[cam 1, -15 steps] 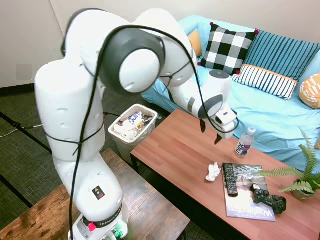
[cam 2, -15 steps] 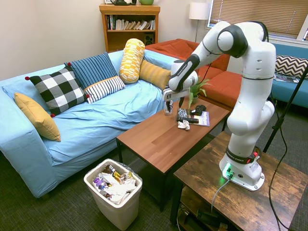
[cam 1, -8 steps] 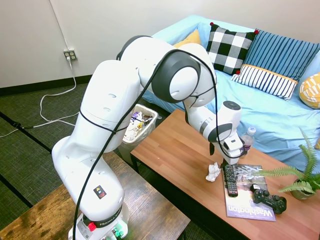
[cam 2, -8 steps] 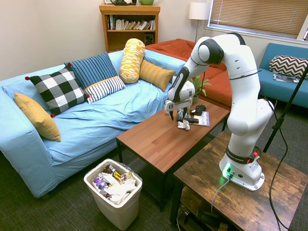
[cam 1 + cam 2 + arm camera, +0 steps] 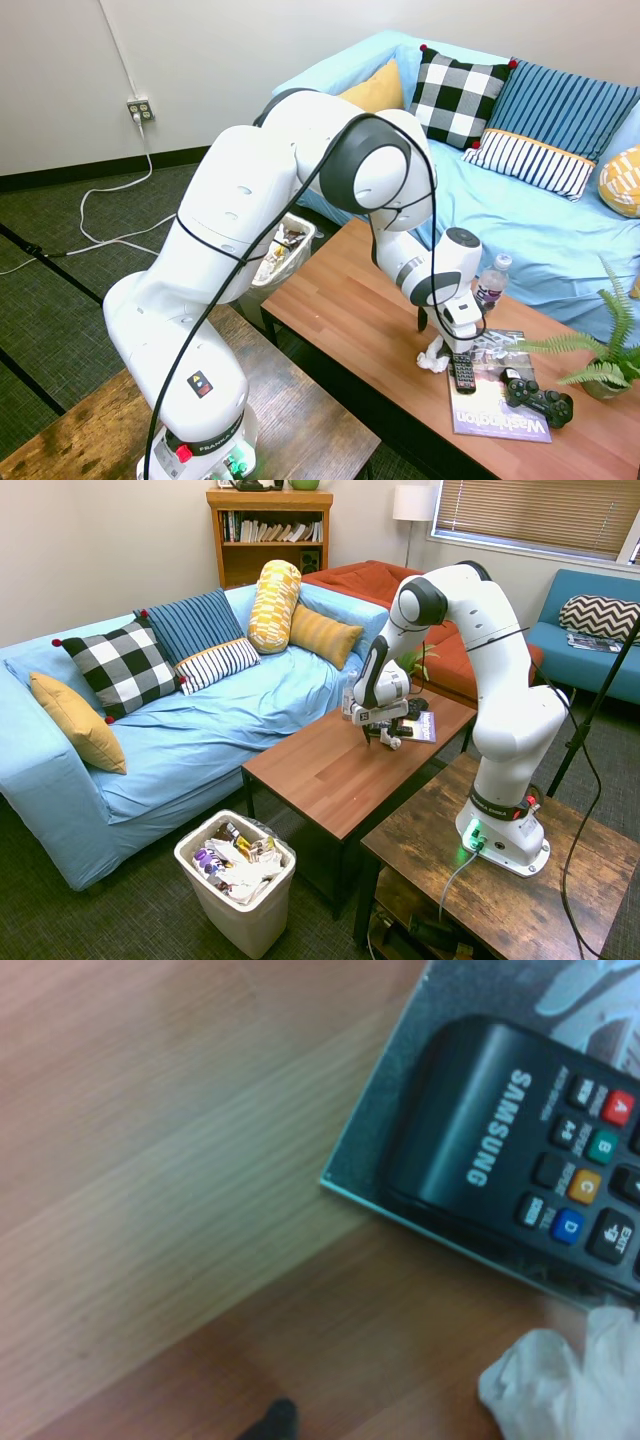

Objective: Throw the tissue in the trash bin

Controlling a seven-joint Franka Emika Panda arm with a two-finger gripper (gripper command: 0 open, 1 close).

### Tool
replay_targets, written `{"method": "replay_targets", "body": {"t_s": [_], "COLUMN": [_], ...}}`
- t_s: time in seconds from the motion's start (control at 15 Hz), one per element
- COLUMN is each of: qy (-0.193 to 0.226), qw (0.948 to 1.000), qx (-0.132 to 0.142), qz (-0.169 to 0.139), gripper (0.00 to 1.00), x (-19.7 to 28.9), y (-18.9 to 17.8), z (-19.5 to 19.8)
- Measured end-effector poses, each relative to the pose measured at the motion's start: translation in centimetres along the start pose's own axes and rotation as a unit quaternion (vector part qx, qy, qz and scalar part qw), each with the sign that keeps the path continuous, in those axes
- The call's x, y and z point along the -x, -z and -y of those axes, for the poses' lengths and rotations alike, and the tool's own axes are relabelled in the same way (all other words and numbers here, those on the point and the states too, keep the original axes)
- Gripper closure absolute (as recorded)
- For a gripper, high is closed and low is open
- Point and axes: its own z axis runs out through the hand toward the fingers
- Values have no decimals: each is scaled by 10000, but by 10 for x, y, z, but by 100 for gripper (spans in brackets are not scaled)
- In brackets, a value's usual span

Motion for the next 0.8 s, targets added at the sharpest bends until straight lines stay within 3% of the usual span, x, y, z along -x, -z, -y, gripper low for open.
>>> {"method": "replay_targets", "body": {"t_s": [0.8], "qy": [58], "qw": [9994], "qx": [-227], "qz": [247], "gripper": [100], "x": [-7], "y": [-5], "z": [-9]}}
